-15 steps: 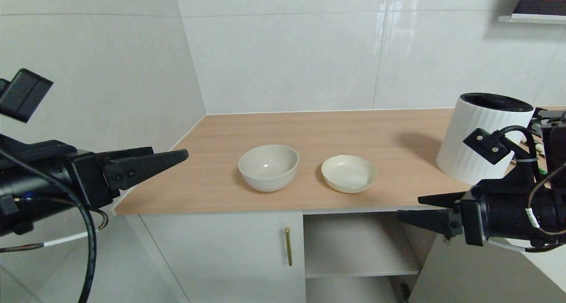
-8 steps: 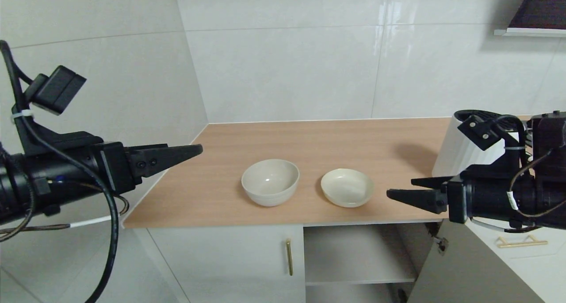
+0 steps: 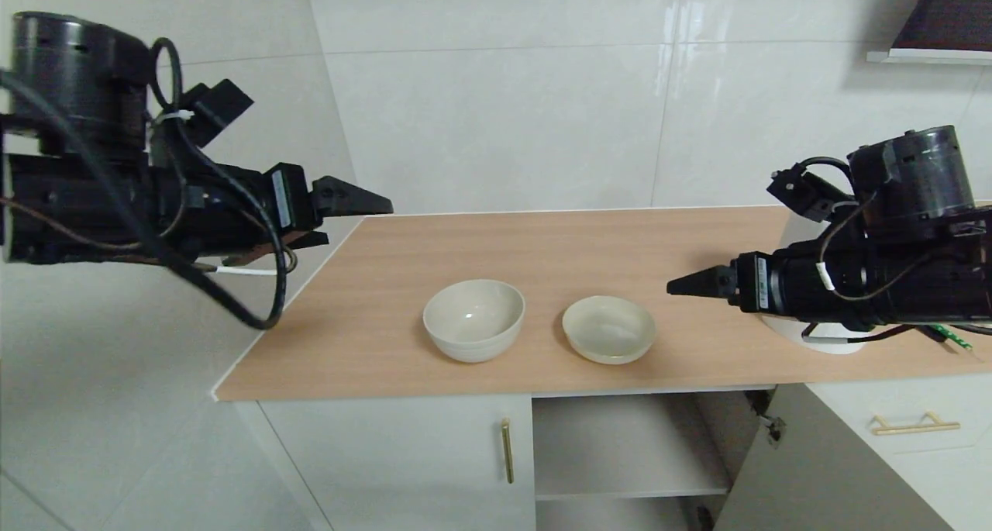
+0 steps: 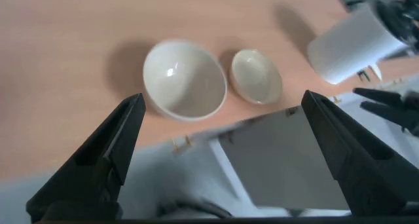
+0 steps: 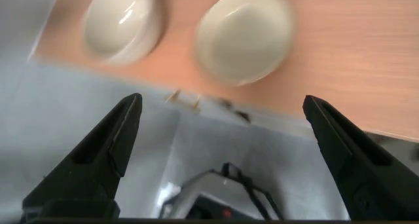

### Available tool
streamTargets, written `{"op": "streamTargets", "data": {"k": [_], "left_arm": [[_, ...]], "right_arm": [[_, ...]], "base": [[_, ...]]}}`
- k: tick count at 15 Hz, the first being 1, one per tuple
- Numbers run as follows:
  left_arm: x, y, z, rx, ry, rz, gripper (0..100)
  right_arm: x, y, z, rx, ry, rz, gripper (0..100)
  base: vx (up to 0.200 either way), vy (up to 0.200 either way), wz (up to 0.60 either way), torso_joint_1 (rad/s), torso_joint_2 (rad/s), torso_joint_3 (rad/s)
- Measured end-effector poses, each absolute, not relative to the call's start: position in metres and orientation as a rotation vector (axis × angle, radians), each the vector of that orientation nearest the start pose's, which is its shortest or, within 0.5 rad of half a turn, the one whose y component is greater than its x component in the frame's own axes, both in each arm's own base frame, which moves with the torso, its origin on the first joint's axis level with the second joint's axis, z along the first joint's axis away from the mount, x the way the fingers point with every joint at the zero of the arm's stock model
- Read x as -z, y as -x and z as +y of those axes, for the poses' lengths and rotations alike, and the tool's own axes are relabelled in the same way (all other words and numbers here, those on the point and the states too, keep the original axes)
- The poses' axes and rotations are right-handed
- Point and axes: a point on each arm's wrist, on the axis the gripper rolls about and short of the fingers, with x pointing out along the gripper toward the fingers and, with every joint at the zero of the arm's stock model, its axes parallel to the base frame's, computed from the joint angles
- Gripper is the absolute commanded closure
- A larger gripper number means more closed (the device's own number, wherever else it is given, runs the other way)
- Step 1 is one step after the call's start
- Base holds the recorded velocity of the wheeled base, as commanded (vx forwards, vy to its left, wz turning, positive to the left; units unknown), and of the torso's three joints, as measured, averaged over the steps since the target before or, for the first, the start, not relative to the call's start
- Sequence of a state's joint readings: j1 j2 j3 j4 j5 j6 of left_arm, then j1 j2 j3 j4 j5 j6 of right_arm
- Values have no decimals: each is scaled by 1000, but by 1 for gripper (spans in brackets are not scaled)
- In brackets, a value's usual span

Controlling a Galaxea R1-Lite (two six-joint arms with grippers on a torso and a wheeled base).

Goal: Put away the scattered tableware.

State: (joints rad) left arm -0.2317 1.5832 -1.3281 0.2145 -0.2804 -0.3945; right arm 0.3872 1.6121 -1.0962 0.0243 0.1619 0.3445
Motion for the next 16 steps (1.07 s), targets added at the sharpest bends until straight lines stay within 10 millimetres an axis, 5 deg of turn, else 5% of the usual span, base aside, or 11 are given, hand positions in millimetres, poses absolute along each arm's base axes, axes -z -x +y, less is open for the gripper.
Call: {"op": "streamTargets", "data": {"k": [6, 10, 16], "left_arm": [[-233, -349, -105, 132, 329, 704, 0], [-189, -372, -122, 41, 222, 767, 0], [-156, -391, -133, 41, 207, 794, 0]], "right_arm": [[-209, -290, 123, -316, -252, 671, 0], [-202, -294, 125, -301, -244, 688, 0], [-200, -295, 125, -299, -242, 697, 0]], "base": [[0, 0, 0, 0, 0, 0], [0, 0, 0, 0, 0, 0], [0, 0, 0, 0, 0, 0]]}}
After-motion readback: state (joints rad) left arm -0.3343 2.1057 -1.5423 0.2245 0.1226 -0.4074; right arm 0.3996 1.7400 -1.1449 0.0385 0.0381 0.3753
